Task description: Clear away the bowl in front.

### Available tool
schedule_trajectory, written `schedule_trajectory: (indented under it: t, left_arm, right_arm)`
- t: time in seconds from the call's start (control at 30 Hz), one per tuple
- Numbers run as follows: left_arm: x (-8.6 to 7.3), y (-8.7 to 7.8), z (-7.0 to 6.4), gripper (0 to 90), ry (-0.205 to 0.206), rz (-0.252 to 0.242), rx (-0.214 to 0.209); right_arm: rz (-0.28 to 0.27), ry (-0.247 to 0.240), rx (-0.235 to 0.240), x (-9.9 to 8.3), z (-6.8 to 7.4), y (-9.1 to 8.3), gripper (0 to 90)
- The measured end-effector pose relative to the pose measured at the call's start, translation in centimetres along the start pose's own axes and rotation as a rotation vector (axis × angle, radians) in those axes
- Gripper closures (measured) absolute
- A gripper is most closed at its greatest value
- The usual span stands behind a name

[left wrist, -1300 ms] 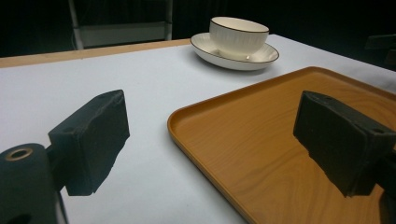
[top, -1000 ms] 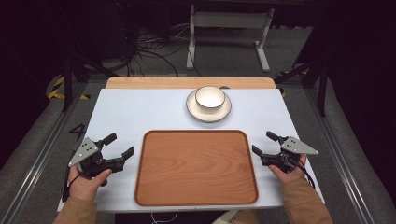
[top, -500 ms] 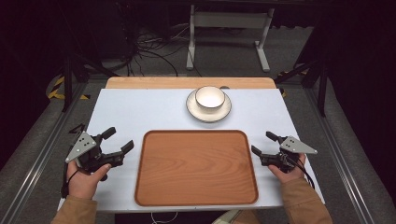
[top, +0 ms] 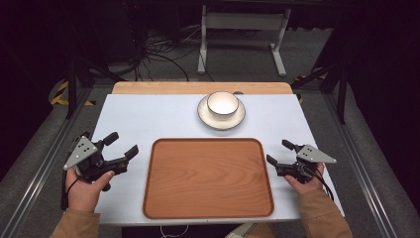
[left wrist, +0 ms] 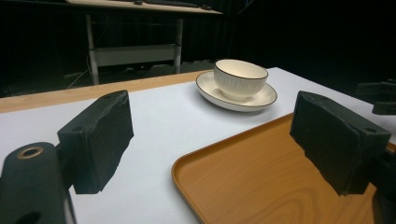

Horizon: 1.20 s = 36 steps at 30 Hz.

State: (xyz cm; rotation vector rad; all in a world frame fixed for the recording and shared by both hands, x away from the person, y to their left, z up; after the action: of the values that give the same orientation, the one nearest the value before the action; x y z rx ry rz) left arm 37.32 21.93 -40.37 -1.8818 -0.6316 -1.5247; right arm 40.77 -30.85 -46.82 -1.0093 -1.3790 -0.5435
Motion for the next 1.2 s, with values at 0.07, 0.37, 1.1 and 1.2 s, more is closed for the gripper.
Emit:
schedule_trajectory:
  t: [0.07,0.37,1.1,1.2]
  left_arm:
    - [0.1,-0.2,0.0,14.2,0.0,0.007,0.002]
    - [0.5,1.3,-0.7,14.1,-0.003,0.018,-0.035]
    - [3.6,8.8,-2.8,13.9,0.042,0.055,-0.156]
    - [4.3,10.1,-3.2,13.9,0.046,0.055,-0.18]
  right_arm:
    - [0.001,0.0,0.0,0.0,0.0,0.0,15.3]
    - [0.002,0.015,-0.001,0.0,-0.1,0.0,15.0]
    - [0.002,0.039,-0.009,0.0,-0.3,0.0,14.1]
    - [0.002,0.043,-0.01,0.0,-0.4,0.0,13.8]
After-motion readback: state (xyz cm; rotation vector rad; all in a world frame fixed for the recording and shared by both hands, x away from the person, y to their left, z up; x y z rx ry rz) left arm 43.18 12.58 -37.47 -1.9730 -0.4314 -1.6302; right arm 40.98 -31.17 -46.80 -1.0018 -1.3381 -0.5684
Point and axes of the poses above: each handheld gripper's, and its own axes: y roughly forward along the jaws, x roughly out of its top, z roughly to its left, the point moved 5 cm from there along y, roughly forward along the jaws, and after that the axes turned 6 degrees about -x, right-handed, at the moved point
